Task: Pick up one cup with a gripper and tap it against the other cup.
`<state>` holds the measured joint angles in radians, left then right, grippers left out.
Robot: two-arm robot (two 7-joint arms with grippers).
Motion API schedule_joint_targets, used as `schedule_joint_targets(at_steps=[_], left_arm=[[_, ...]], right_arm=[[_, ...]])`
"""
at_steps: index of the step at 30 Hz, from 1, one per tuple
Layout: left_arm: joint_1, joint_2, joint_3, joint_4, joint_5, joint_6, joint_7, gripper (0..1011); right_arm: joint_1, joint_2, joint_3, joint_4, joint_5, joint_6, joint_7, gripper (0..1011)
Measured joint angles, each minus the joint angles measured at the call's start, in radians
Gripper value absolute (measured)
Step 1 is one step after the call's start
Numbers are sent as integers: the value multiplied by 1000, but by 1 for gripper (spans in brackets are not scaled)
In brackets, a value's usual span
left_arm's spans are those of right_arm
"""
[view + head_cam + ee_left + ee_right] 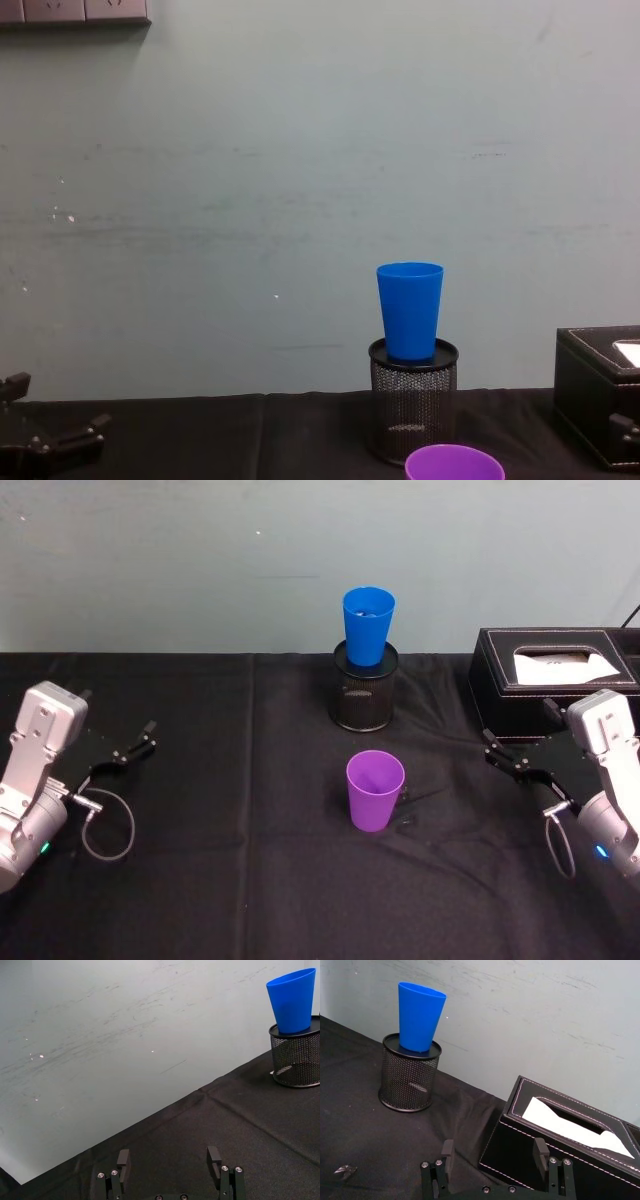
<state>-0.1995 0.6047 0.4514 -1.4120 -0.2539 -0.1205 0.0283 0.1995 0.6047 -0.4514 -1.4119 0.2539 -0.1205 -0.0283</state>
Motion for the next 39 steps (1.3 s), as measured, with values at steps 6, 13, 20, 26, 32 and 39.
schedule_joint_targets(at_steps=[6,13,20,26,32,39], left_arm=[[0,0,0,0,0,0,0,1000],[0,0,0,0,0,0,0,1000],[0,0,0,0,0,0,0,1000],[0,0,0,0,0,0,0,1000],[0,0,0,0,0,0,0,1000],[0,0,0,0,0,0,0,1000]], right_arm=[[0,0,0,0,0,0,0,1000],[0,0,0,0,0,0,0,1000],[0,0,0,0,0,0,0,1000],[0,0,0,0,0,0,0,1000],[0,0,0,0,0,0,0,1000],[-41,15,23,-33,28,-39,43,1000]])
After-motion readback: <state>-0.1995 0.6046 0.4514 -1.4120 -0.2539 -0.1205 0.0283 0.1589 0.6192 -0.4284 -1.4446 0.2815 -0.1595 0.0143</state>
